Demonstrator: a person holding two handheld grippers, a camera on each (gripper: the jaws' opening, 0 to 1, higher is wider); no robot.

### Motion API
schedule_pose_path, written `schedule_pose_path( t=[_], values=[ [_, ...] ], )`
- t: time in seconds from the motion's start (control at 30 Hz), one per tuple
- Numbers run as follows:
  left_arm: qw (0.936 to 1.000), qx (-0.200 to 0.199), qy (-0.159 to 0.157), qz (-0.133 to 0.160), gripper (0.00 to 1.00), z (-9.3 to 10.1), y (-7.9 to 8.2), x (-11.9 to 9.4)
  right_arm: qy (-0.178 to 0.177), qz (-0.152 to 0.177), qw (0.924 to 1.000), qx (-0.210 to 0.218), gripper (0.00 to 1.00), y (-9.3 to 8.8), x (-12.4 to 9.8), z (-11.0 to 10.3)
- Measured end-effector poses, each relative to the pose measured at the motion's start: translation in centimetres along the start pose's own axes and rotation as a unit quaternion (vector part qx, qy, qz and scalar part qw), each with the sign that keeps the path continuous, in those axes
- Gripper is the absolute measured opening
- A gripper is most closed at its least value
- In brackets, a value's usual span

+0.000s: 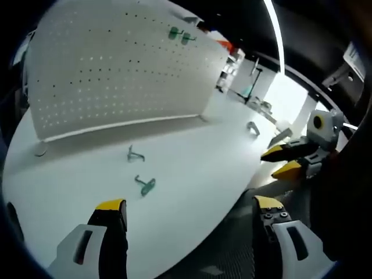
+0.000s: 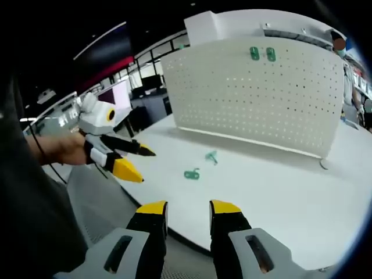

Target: Insert the hook assembly into the mounting plate slot until the hook locks in place.

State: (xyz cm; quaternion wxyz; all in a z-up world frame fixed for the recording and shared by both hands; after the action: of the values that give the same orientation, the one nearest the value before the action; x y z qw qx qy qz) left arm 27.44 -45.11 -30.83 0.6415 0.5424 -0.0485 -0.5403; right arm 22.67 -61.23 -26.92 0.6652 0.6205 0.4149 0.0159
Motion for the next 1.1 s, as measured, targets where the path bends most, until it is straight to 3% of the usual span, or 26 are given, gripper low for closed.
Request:
schedule_pose_path(
  t=[0.3,0.37,0.5,0.67,0.87,1.1],
  values=[
    [0.9999,0.014,-0.001,0.002,0.75,-2.5,0.7,3.4,0.005,-0.007,1.0,-0.004,0.27,0.0,0.4,-0.1],
    [0.9998,0.017,0.004,-0.014,0.69,-3.2,0.3,4.0,0.004,-0.007,0.9999,-0.007,0.27,0.1,0.3,0.0],
    [0.9996,0.013,0.002,-0.024,0.68,-3.8,-0.3,5.1,-0.004,-0.006,1.0,-0.002,0.27,0.2,0.3,0.4],
    [0.9971,0.05,0.003,-0.057,0.6,-4.8,-1.4,6.0,-0.01,-0.008,0.9999,0.004,0.27,0.1,0.2,0.7],
    [0.9955,0.058,0.006,-0.075,0.51,-5.8,-2.1,6.8,-0.007,-0.017,0.9998,0.009,0.27,-0.3,0.5,0.5],
    [0.9968,0.044,0.012,-0.066,0.46,-6.5,-1.5,7.3,-0.022,-0.017,0.9994,0.021,0.27,-0.4,0.3,1.2]
  ],
)
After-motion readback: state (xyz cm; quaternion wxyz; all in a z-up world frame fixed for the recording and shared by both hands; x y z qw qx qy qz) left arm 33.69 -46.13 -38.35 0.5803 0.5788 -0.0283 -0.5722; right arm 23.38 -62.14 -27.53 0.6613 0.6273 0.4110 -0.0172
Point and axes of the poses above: the point that each gripper's makers call its tool centre point, and the gripper's own axes: x roughly forward along the fingers, z roughly to its right, y roughly out of its top, the point moved 3 cm from there along -x, roughly backward along the fingers, and after that the axes turned 5 degrees about -y, right-handed, at the moved point
